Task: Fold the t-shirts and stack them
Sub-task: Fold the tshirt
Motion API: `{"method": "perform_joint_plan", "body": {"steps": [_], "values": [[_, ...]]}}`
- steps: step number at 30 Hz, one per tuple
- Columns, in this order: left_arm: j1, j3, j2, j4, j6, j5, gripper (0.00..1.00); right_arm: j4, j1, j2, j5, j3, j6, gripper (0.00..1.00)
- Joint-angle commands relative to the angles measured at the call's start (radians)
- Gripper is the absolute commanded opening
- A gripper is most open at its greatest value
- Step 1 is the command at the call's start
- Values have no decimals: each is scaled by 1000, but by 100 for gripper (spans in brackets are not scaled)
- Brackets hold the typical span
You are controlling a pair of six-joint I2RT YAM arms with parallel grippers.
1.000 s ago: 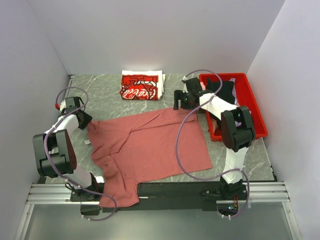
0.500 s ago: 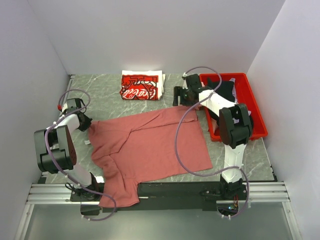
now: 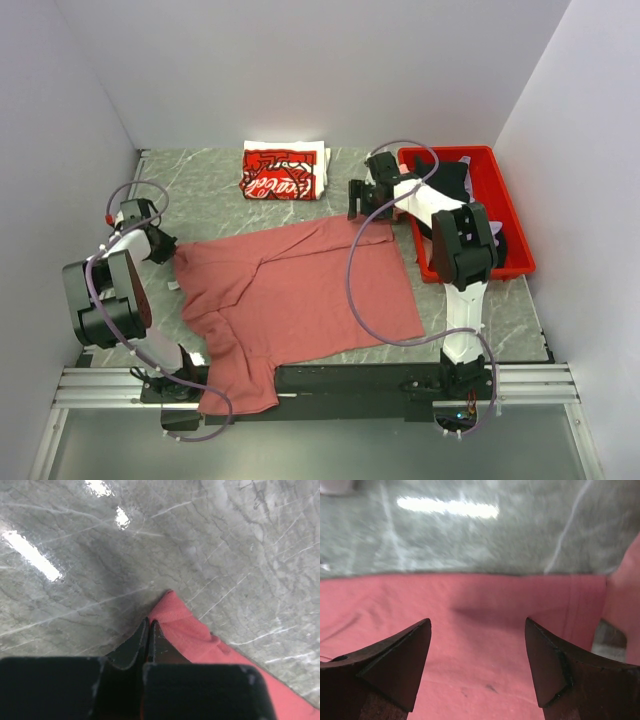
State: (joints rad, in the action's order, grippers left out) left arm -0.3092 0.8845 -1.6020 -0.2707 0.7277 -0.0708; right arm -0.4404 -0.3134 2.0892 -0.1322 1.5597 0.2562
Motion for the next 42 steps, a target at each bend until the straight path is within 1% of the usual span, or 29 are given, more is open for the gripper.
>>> {"method": "perform_joint_plan", "body": {"steps": [1,7,12,15,21,22,24,25,28,31,32,35,36,38,40,41,42], "values": [[-31,16,-13,47,10,61,1,-29,23,12,22,-1,26,81],[-90,30,-55,85,27,179,1,-53,43,43,6,16,52,81],[-110,68,-99,93,50,209,1,-55,63,54,-7,13,64,80],[-110,109,-153,132,62,244,1,-55,65,63,-9,17,63,80],[-103,263,-300,186,49,333,1,-67,76,89,-1,56,77,80],[-99,330,-343,168,36,329,1,-70,80,94,-3,72,80,80],[-76,402,-384,133,1,290,1,-81,83,109,2,91,81,80],[-71,468,-424,93,-11,264,1,-81,86,114,3,102,80,80],[-62,566,-489,47,-53,249,1,-84,92,129,2,126,72,80],[-62,645,-536,3,-96,235,11,-92,97,146,-6,161,69,80],[-62,663,-547,-8,-114,233,12,-99,97,149,-6,171,64,80],[-62,725,-562,-54,-142,191,18,-109,96,149,-20,201,52,80],[-62,741,-558,-61,-143,180,28,-109,99,147,-21,210,51,80],[-64,764,-543,-74,-148,134,30,-121,96,138,-27,240,37,80],[-64,833,-542,-103,-143,99,36,-151,96,131,-27,288,23,80],[-64,899,-542,-164,-145,89,40,-164,96,117,-30,304,14,80],[-64,927,-542,-191,-143,86,51,-173,94,109,-35,319,6,80]]}}
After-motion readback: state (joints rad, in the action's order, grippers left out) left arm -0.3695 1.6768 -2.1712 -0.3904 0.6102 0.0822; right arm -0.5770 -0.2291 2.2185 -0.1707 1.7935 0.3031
